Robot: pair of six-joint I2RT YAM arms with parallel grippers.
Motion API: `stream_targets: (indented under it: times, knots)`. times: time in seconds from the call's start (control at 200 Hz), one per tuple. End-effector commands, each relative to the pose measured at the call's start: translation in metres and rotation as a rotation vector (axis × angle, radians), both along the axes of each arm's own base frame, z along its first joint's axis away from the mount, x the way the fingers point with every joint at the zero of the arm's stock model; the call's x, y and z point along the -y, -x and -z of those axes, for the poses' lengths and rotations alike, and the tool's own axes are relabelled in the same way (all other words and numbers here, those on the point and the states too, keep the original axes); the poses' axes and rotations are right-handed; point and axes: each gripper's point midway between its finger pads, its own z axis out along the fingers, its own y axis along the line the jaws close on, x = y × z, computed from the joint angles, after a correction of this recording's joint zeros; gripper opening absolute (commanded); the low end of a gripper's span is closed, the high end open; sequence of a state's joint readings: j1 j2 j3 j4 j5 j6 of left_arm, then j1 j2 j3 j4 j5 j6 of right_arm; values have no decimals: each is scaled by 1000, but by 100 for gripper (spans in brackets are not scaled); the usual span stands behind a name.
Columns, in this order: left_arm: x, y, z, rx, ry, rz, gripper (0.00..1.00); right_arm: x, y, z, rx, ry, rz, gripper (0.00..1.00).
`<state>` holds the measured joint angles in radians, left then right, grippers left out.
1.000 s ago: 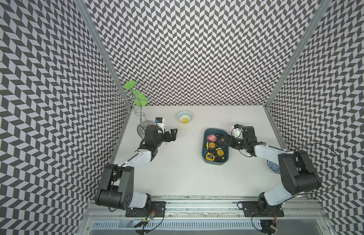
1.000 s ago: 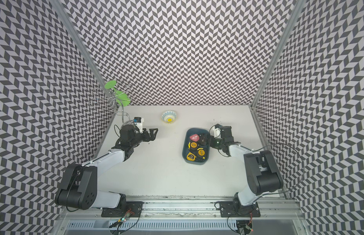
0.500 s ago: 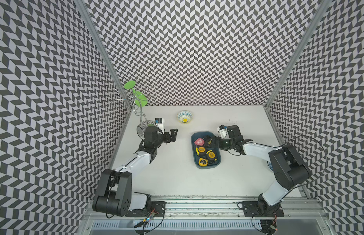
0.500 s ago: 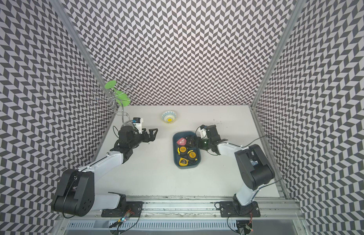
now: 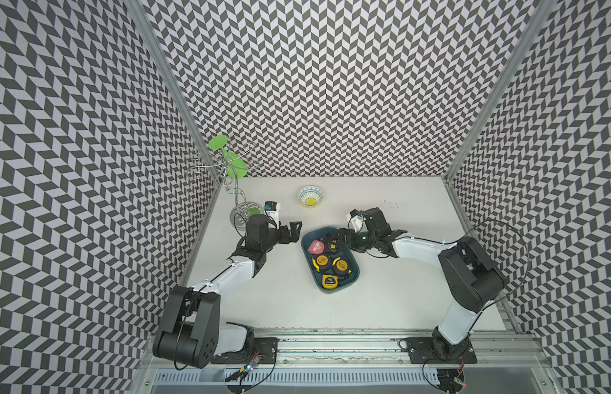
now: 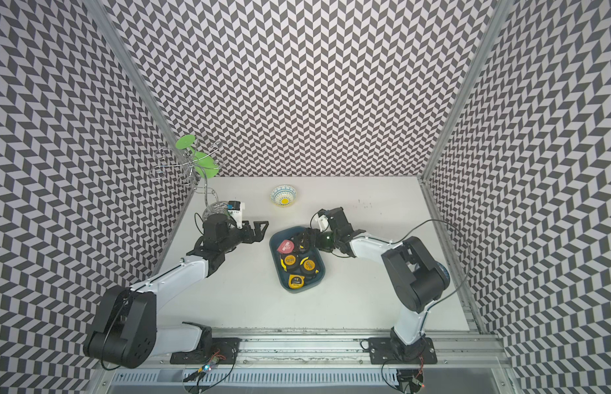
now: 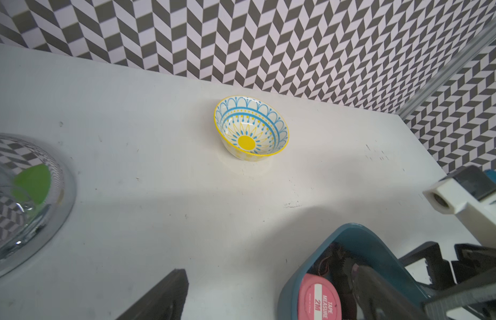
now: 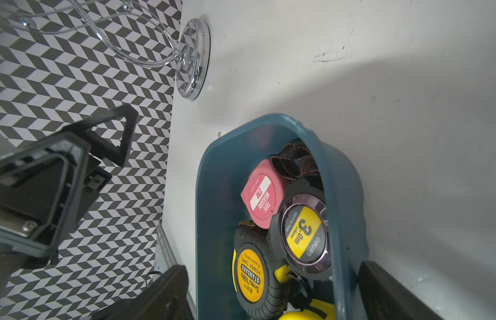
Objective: Take the tape measure out of the storage box
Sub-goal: Move the storage box to the center of the board, then pick up the tape measure from the storage box.
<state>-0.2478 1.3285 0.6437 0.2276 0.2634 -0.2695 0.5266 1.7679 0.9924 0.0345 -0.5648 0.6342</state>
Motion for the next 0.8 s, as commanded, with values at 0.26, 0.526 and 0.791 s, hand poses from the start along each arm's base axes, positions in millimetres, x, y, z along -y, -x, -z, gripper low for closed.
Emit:
stream_targets:
  times: [0.26, 0.526, 0.791]
  knots:
    - [77, 40, -1, -161, -44, 149, 98, 65, -22, -17, 83, 94, 115, 100]
    - [118, 38, -1, -313, -134, 187, 93, 114, -18, -16, 72, 124, 209, 100]
    - [148, 27, 24, -391, -340, 318, 83, 141, -16, -26, 75, 124, 264, 100]
